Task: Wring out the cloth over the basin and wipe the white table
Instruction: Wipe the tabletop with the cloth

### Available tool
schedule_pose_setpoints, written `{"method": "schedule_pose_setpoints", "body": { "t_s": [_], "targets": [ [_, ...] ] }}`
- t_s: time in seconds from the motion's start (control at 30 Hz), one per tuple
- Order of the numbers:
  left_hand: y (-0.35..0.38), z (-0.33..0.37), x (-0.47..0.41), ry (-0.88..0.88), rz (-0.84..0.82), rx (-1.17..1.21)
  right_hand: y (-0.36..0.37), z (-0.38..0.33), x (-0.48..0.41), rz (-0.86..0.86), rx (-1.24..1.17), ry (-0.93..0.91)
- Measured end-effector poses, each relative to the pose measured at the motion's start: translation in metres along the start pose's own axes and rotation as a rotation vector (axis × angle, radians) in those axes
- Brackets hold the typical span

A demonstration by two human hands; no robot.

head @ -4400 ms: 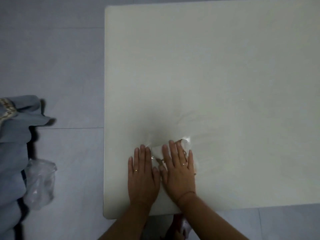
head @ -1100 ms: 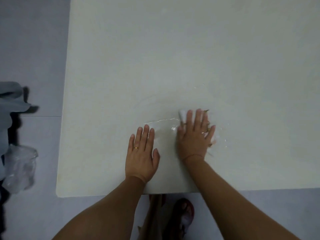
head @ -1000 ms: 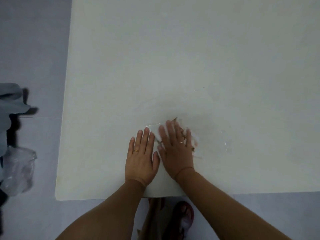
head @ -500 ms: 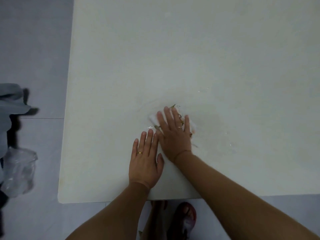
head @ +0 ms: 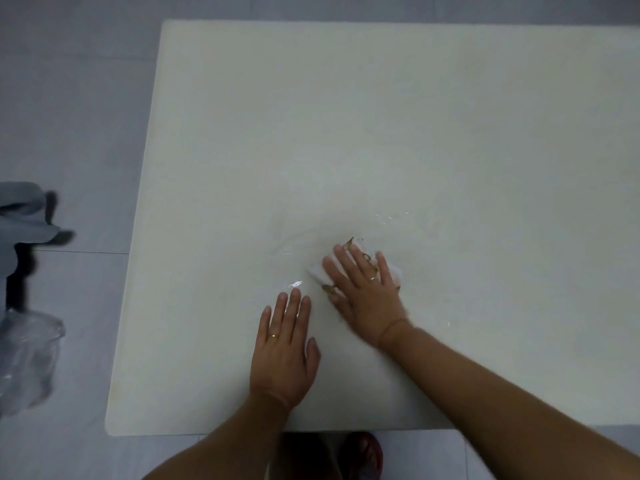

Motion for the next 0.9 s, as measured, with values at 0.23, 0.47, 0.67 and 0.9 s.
{"method": "schedule_pose_setpoints", "body": {
  "t_s": [0.23,0.47,0.67,0.9],
  "targets": [
    [0.006,-0.002,-0.002,0.0,-0.017,0.029,-0.012,0.078,-0.016,0.123,-0.329,0.623],
    [0.008,-0.005,-0.002,-0.006,-0.038,0.039,-0.018,0.029,-0.04,0.013,-0.029,-0.023],
    [0.006,-0.004,-0.003,-0.012,-0.043,0.048,-0.026,0.082,-0.05,0.089,-0.352,0.558],
    [0.007,-0.005,-0.003,-0.004,-0.02,0.013,-0.025,0.026,-0.055,-0.031,0.021,-0.147]
  ]
}}
Point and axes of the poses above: each hand's wrist, its own x-axis away from the middle knuckle, its own y-axis out of the palm, z = x × y, the point moved 9 cm from there along -x, towards the middle knuckle, and after that the axes turned 14 degrees about -z, right-handed, at the moved point
